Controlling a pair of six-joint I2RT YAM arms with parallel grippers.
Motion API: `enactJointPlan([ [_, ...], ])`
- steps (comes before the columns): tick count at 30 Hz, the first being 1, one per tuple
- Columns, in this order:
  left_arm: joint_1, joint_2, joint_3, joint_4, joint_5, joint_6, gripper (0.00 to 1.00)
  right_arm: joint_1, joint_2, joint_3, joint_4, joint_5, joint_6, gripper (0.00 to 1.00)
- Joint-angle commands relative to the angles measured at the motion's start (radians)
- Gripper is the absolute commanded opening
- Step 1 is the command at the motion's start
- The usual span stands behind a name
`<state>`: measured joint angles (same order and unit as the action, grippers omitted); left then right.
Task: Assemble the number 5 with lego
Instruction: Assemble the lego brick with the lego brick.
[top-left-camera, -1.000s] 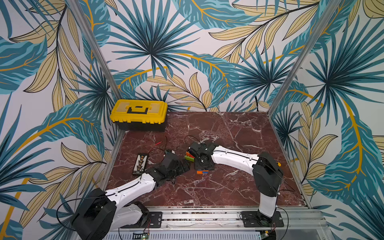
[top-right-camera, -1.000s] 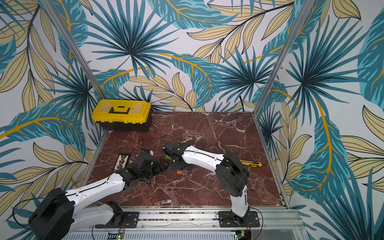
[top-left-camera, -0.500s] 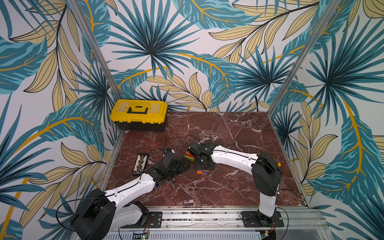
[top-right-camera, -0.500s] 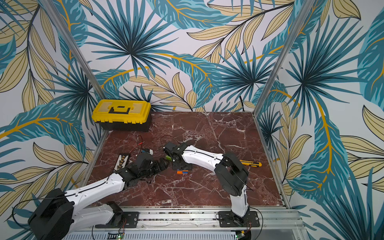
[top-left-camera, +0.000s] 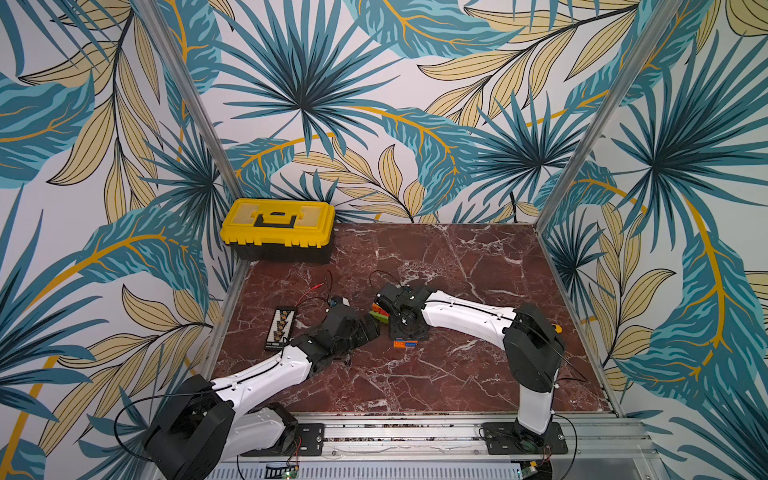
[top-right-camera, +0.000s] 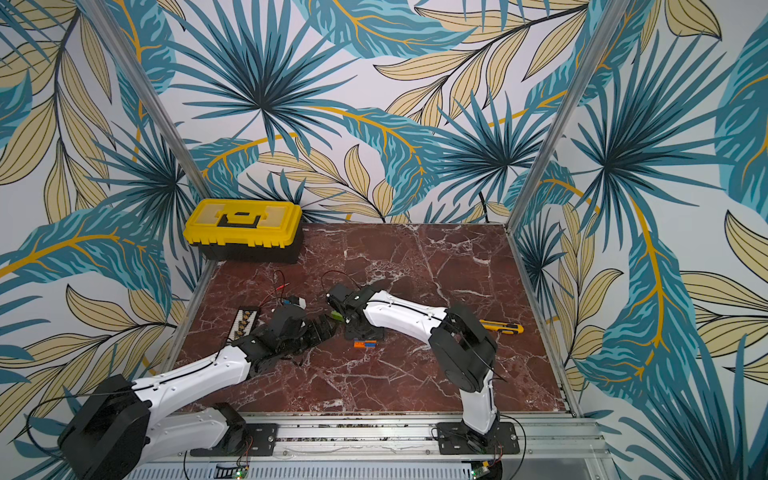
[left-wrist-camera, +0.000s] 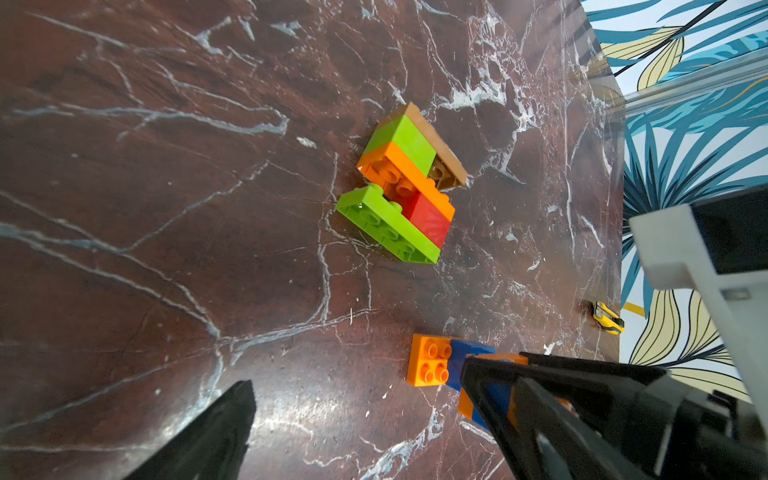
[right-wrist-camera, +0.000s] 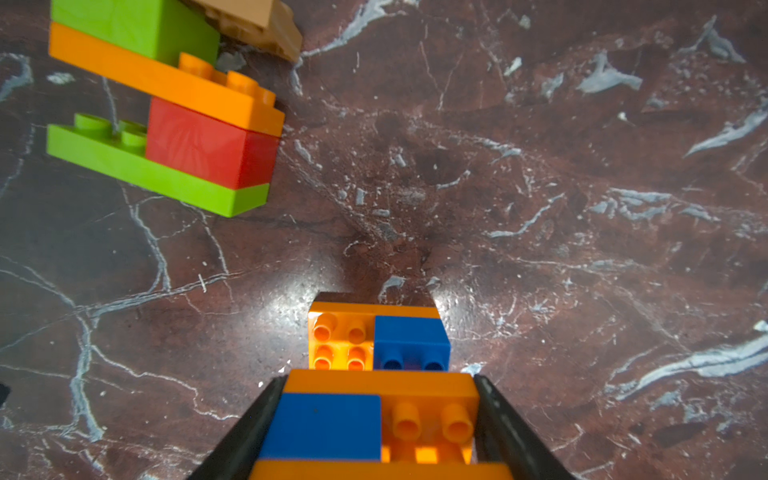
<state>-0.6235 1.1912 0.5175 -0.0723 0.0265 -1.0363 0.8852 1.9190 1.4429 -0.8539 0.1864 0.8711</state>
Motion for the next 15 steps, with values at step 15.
enactJointPlan([
  [15, 0.025, 0.008, -0.009, 0.011, -0.010, 0.013, 1.00, -0.003, 0.041, 0.023, -0.018, 0.018, 0.024, 0.64],
])
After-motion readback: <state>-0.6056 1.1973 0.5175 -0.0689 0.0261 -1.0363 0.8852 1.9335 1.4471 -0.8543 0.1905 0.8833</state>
